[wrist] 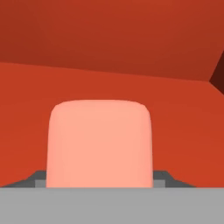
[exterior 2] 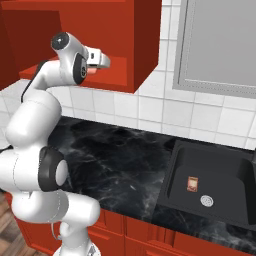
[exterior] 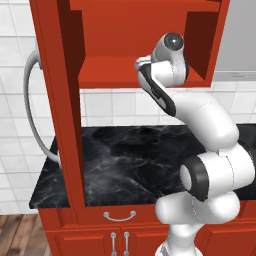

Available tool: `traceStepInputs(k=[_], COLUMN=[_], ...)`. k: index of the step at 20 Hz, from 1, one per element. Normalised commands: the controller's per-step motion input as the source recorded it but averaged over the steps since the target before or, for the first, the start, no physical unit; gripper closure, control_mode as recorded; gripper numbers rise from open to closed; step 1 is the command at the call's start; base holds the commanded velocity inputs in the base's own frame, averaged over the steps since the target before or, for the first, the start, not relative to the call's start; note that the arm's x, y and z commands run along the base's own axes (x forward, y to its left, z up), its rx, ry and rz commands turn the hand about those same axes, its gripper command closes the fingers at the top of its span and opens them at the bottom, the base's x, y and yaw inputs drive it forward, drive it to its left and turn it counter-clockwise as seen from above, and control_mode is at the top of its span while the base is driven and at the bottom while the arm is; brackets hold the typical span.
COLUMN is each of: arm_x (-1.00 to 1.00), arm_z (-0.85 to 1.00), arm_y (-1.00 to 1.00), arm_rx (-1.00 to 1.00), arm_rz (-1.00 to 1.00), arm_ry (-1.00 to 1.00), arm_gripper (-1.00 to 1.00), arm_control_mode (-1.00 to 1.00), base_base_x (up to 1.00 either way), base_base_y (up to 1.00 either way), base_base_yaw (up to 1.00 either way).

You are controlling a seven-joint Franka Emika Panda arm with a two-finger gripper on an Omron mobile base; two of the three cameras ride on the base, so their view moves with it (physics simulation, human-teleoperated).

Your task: Pick up the bar soap and bar soap from the sink, and place them back in the cabinet, and close the cabinet door.

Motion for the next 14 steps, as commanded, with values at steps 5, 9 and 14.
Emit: traceStepInputs(k=[5,9,14], arm_x=[0.24,0.21,0.13], arm_z=[-0.17,-0.23,-0.21], arm_y=[0.0,0.01,0.01], arm_rx=[0.0,0.0,0.0], arm_rz=[0.0,0.0,0.0], arm_ry=[0.0,0.0,0.0], arm_gripper=[1.0,1.0,1.0], arm_control_mode=[-1.0,-1.0,-1.0], base_base_x=[0.0,0.0,0.0], base_base_y=[0.0,0.0,0.0], base_base_yaw=[0.0,0.0,0.0])
